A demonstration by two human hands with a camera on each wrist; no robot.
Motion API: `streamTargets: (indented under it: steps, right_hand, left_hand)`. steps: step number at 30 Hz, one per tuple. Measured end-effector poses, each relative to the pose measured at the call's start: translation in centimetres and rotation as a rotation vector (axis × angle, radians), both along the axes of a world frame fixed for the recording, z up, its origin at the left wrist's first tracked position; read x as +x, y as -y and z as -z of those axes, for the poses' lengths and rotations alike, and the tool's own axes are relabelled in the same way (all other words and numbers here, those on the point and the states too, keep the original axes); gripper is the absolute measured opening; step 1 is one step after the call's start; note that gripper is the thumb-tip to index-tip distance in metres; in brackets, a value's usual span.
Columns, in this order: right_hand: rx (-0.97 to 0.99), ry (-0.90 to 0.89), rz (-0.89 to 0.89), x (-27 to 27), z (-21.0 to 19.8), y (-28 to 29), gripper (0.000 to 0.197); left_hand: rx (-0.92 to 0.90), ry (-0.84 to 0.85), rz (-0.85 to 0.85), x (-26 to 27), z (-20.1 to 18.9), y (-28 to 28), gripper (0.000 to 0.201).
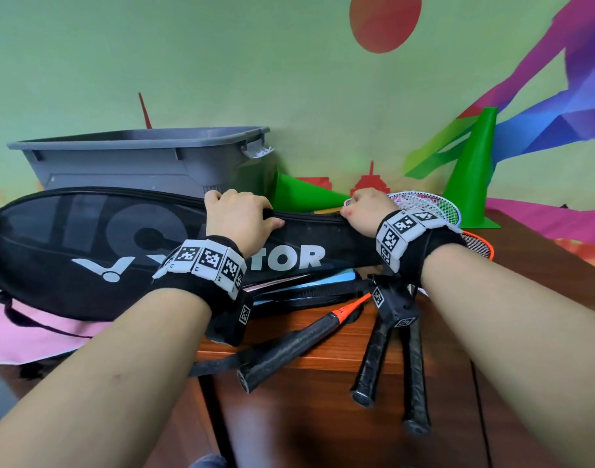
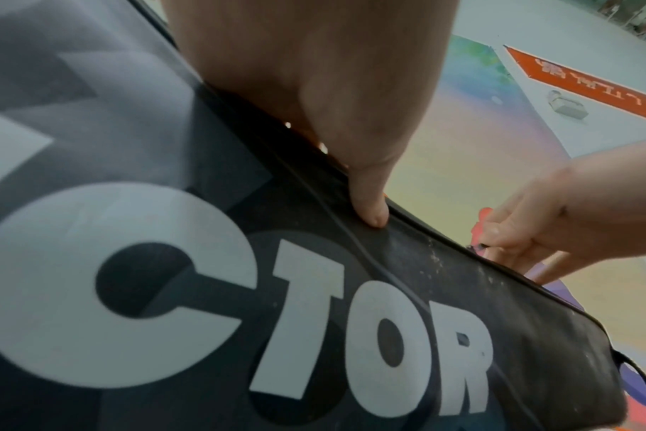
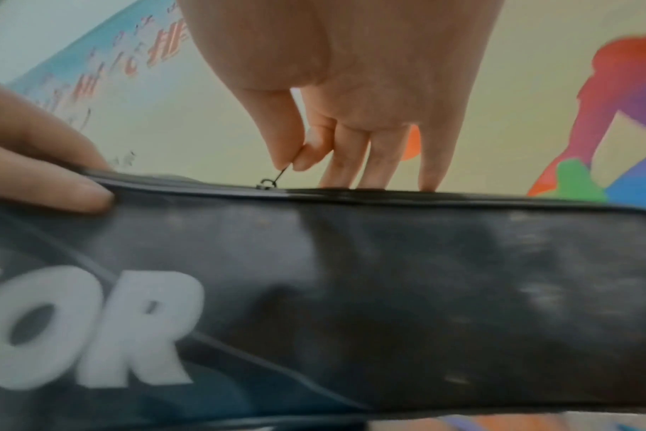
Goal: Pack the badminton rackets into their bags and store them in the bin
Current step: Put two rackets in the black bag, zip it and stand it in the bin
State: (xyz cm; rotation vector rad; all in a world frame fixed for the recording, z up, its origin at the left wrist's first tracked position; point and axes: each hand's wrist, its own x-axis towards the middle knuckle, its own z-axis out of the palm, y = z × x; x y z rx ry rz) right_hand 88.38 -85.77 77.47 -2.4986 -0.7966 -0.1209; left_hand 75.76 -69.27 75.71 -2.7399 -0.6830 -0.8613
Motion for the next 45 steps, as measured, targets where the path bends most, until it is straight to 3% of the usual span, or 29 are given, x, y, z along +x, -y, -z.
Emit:
streamTargets:
  steps: [10, 16, 22, 27, 31, 40, 45]
  right_hand:
    - [-0.079, -0.044, 0.262, 3.1, 1.1, 5.0, 0.038]
    - [-0.045, -0.030, 0.271, 2.9, 1.4, 5.5, 0.037]
    - [-0.076, -0.020, 0.242, 2.0, 0.9, 5.9, 0.036]
    - [-0.010, -0.171, 0.313, 3.6, 1.1, 7.8, 0.037]
    - [-0.161, -0.104, 0.287, 5.3, 1.6, 9.4, 0.038]
    - [0.004, -0.262, 0.388, 7.2, 2.6, 10.1, 0.036]
    - [0.140, -0.257, 0.405, 7.6, 2.6, 10.6, 0.034]
  left_hand:
    - [-0.073, -0.038, -0.010, -1.6, -0.8, -2.3, 0.036]
    - [-0.141, -0.079, -0.022, -0.4, -1.0, -1.0, 0.024]
    - [-0.158, -0.159, 0.095, 3.8, 0.8, 4.3, 0.037]
    - [-0.147, -0.151, 0.109, 5.1, 1.2, 5.1, 0.040]
    - [-0.150, -0.159, 0.104, 5.3, 1.1, 4.9, 0.044]
    - [-0.179, -0.139, 0.101, 5.3, 1.2, 4.8, 0.041]
    - [-0.182, -0.138, 0.115, 5.2, 1.2, 4.7, 0.039]
